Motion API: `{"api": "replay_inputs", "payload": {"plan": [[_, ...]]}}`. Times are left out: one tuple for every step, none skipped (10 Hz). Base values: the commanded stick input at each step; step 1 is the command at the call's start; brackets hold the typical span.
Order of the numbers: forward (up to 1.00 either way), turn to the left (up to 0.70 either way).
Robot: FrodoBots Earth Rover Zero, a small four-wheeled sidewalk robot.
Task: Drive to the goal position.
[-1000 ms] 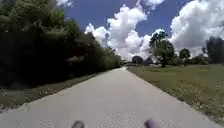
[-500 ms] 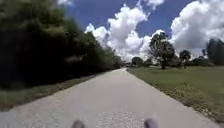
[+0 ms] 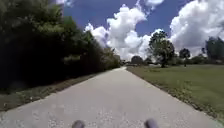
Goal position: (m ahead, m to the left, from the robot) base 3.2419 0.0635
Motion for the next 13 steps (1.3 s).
{"api": "replay_inputs", "payload": {"plan": [[0.5,0.0],[0.5,0.0],[0.5,0.0],[0.5,0.0],[0.5,0.0],[0.5,0.0],[0.5,0.0],[0.5,0.0],[0.5,0.0],[0.5,0.0],[0.5,0.0],[0.5,0.0],[0.5,0.0]]}}
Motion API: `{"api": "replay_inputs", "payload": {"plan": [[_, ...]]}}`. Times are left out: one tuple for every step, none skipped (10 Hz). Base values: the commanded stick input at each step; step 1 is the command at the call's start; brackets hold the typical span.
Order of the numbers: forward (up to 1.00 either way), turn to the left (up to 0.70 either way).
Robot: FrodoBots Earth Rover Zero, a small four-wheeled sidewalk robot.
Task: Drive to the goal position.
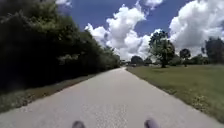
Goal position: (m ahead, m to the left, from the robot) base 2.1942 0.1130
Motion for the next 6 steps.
{"api": "replay_inputs", "payload": {"plan": [[0.5,0.0],[0.5,0.0],[0.5,0.0],[0.5,0.0],[0.5,0.0],[0.5,0.0]]}}
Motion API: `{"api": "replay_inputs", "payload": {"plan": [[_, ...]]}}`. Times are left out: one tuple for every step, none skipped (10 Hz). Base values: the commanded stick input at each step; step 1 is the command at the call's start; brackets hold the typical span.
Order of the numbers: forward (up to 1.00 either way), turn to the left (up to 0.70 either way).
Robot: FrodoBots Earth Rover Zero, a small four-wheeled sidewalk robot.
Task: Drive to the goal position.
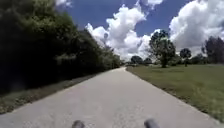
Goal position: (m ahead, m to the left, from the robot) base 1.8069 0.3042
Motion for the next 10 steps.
{"api": "replay_inputs", "payload": {"plan": [[0.5,0.0],[0.5,0.0],[0.5,0.0],[0.5,0.0],[0.5,0.0],[0.5,0.0],[0.5,0.0],[0.5,0.0],[0.5,0.0],[0.5,0.0]]}}
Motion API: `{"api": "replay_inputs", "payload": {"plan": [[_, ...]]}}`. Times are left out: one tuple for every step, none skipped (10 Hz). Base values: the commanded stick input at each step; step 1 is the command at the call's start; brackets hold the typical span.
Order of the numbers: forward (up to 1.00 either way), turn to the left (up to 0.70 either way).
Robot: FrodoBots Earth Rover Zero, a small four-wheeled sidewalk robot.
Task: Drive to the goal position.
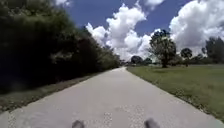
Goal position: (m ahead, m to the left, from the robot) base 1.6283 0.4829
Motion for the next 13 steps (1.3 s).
{"api": "replay_inputs", "payload": {"plan": [[0.5,0.0],[0.5,0.0],[0.5,0.0],[0.5,0.0],[0.5,0.0],[0.5,0.0],[0.5,0.0],[0.5,0.0],[0.5,0.0],[0.5,0.0],[0.5,0.0],[0.5,0.0],[0.5,0.0]]}}
